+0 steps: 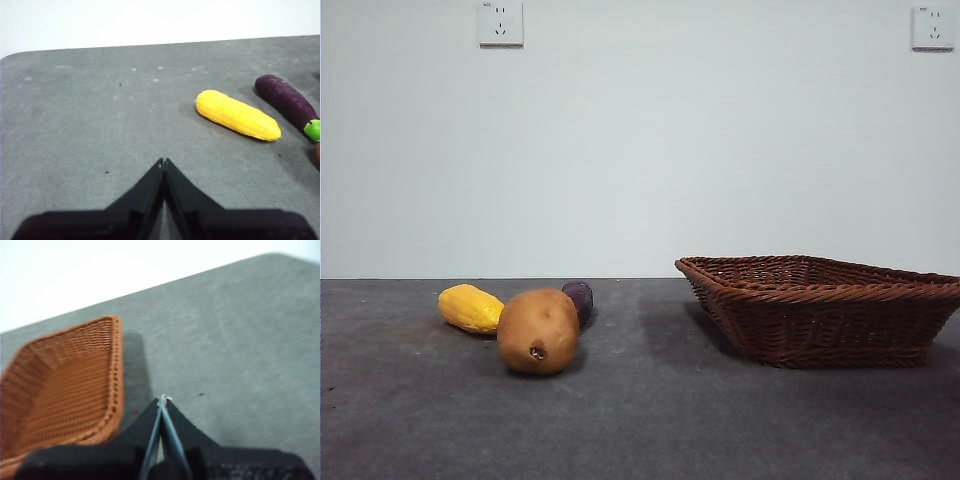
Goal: Help me put the vegetables on the table into the basket
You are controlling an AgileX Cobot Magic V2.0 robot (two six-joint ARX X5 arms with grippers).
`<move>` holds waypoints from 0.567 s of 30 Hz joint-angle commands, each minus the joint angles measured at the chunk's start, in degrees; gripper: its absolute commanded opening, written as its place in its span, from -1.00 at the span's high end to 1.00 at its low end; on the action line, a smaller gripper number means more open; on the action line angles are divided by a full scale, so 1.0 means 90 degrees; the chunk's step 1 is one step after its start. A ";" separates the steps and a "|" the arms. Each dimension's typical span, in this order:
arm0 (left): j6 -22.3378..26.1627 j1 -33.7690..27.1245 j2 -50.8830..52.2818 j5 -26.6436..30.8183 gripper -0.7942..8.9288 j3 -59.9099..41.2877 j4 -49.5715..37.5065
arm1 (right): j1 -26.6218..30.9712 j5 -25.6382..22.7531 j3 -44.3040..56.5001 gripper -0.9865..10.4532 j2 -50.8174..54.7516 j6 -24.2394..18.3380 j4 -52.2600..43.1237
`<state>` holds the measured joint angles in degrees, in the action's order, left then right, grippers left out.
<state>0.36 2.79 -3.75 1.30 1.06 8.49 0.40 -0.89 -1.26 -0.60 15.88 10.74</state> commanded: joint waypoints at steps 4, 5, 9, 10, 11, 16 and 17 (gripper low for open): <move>-0.0277 -0.0012 -0.0002 -0.0248 0.85 -0.0058 -0.0046 | 0.0000 0.0219 0.0041 0.83 0.0000 0.0935 -0.0010; -0.0352 -0.0012 -0.0002 -0.0306 0.85 -0.0049 -0.0046 | 0.0000 0.0318 0.0024 0.83 0.0002 0.0976 0.0005; -0.0602 -0.0012 -0.0002 -0.0432 0.85 0.0039 -0.0056 | 0.0000 0.0675 -0.0138 0.84 0.0000 0.1236 0.0330; -0.0682 -0.0012 -0.0002 -0.0430 0.85 0.0083 -0.0063 | 0.0000 0.0673 -0.0216 0.84 0.0000 0.1258 0.0481; -0.0697 -0.0015 -0.0005 -0.0430 0.85 0.0119 -0.0061 | 0.0000 0.0668 -0.0284 0.84 0.0000 0.1263 0.0590; -0.0709 -0.0012 -0.0121 -0.0435 0.85 0.0347 -0.0049 | 0.0000 0.0551 -0.0656 0.84 -0.0007 0.1263 0.0697; -0.0716 -0.0012 -0.0153 -0.0435 0.85 0.0376 -0.0056 | 0.0000 0.0525 -0.0741 0.84 -0.0027 0.1263 0.0685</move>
<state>-5.52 2.79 -4.86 -2.35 4.32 8.36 0.38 4.25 -7.01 -0.71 26.59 17.61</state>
